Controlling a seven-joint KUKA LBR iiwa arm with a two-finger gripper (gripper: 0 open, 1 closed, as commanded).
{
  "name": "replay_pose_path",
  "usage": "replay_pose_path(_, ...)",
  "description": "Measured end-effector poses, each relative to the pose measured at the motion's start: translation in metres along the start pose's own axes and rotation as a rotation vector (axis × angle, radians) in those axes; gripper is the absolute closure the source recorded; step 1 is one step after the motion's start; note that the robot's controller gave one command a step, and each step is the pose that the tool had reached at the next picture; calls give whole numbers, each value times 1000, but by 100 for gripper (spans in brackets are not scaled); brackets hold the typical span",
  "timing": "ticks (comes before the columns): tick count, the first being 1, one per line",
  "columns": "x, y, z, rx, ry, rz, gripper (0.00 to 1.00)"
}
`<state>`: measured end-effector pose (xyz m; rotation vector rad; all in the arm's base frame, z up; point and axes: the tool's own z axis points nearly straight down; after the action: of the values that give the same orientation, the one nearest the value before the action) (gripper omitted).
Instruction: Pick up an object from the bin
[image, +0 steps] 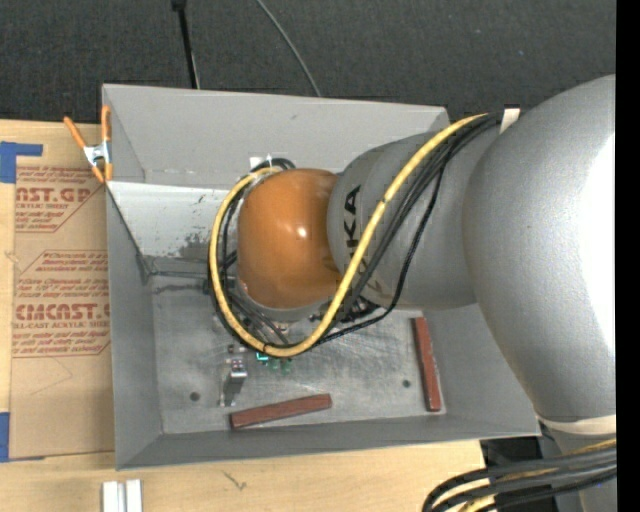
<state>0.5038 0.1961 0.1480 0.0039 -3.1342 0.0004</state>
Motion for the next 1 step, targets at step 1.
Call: replay_pose_path(1, -2, -1, -4, -2, -7, 2, 0)
